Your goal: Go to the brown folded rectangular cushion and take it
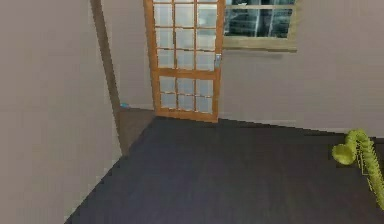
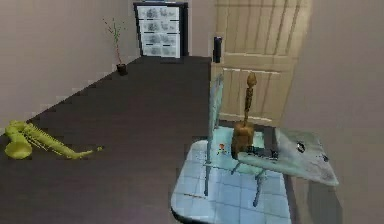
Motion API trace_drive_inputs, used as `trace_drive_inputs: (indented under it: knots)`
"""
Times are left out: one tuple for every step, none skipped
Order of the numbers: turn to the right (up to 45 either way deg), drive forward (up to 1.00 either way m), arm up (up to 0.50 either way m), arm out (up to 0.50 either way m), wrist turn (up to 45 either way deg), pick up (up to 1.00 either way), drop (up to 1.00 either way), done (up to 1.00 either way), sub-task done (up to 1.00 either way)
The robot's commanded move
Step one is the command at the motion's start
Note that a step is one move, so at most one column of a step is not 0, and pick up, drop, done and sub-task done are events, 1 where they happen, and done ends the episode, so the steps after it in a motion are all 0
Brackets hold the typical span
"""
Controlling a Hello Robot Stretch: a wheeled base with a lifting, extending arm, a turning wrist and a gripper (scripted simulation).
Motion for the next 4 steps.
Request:
trace_drive_inputs:
  knots:
    - [0.0, 1.0, 0.0, 0.0, 0.0, 0.0, 0.0, 0.0, 0.0]
    - [-3.0, 0.0, 0.0, 0.0, 0.0, 0.0, 0.0, 0.0, 0.0]
    - [0.0, 1.0, 0.0, 0.0, 0.0, 0.0, 0.0, 0.0, 0.0]
    - [-12.0, 0.0, 0.0, 0.0, 0.0, 0.0, 0.0, 0.0, 0.0]
